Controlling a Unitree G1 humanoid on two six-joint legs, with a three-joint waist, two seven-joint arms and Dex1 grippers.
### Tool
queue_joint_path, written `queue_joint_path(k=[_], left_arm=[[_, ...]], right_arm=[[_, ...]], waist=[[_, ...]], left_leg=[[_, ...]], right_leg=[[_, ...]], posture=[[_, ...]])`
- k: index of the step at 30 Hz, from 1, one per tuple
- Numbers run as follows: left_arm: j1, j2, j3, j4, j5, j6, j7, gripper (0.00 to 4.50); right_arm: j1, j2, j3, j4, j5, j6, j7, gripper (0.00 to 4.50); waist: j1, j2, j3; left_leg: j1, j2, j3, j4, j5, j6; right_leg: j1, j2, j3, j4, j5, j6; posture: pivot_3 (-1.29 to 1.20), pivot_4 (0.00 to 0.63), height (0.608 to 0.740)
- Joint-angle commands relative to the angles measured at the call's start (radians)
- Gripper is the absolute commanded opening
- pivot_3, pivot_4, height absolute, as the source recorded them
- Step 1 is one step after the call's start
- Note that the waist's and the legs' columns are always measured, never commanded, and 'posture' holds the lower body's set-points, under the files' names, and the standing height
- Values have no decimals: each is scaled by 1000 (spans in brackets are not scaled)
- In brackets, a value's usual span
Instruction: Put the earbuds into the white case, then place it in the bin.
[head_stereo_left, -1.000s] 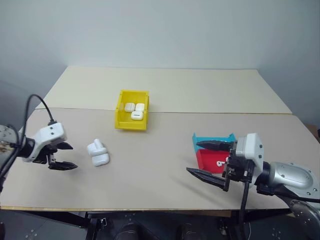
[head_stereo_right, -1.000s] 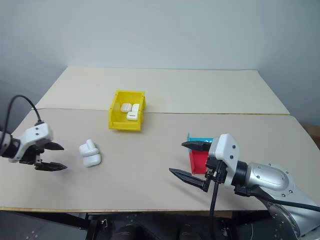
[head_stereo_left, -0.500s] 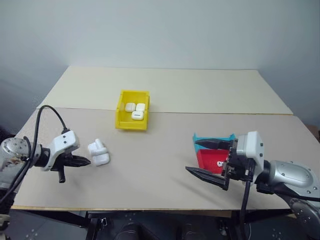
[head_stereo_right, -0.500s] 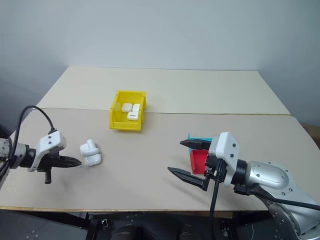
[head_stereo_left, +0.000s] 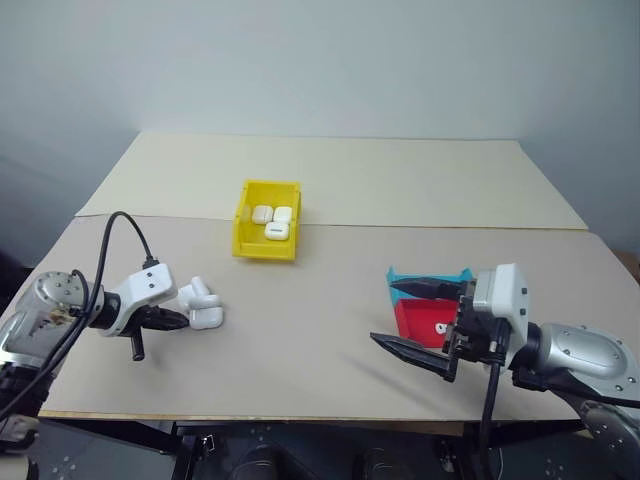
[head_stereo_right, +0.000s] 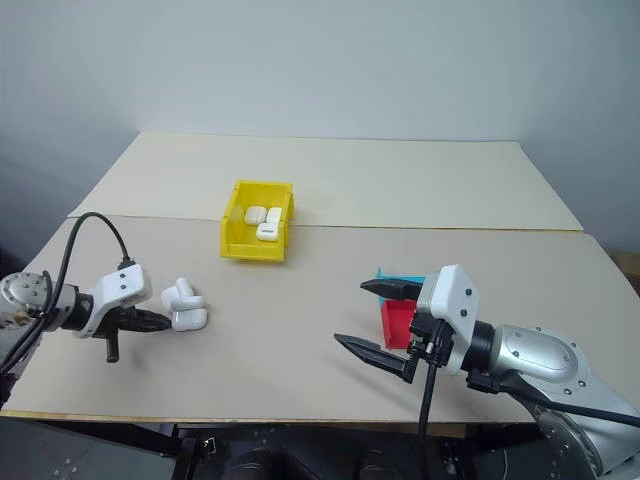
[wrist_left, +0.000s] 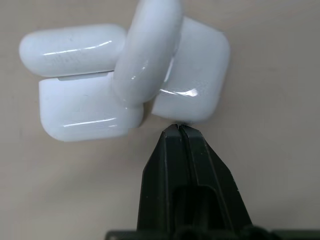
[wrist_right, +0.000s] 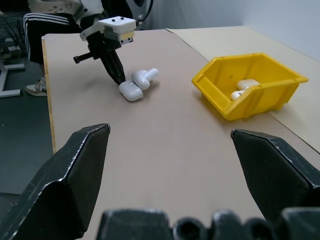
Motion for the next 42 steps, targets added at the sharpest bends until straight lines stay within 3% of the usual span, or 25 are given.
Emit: queue_joint_path(k=[1,18,28,31,37,42], left_arm=[[-43,-10,-6,22,15,-29,5,28],[-38,-73,-8,-40,8,-24,29,28],[20,90,138,-93,-65,20,-8,28],[37,141,173,-95,-92,25,-45,594],[2,178,160,-77,-114,48,-107,2527],[-181,144,-24,-19,-4,246,-111,4170]], right_arm=[[-1,-12,-32,-37,20,-3,-4,4500],[23,-25,-45,-60,42,-4,-18,4500],[29,-26,-43,-56,49,-13,-2,4500],[24,-24,-37,-52,48,-15,3,4500],[8,-21,-18,-37,40,-17,16,4500],[-6,-18,-4,-32,35,-14,14,4500]], waist=[[-1,0,0],[4,0,0],[-3,0,0],[-3,0,0],[1,0,0],[7,0,0]], left_leg=[[0,0,0,0,0,0],[0,0,0,0,0,0],[0,0,-1,0,0,0],[0,0,-1,0,0,0],[0,0,0,0,0,0],[0,0,0,0,0,0]], right_leg=[[0,0,0,0,0,0],[0,0,0,0,0,0],[0,0,0,0,0,0],[0,0,0,0,0,0],[0,0,0,0,0,0],[1,0,0,0,0,0]], posture=[[0,150,740],[0,150,740],[0,150,740],[0,150,740],[0,150,740],[0,150,740]])
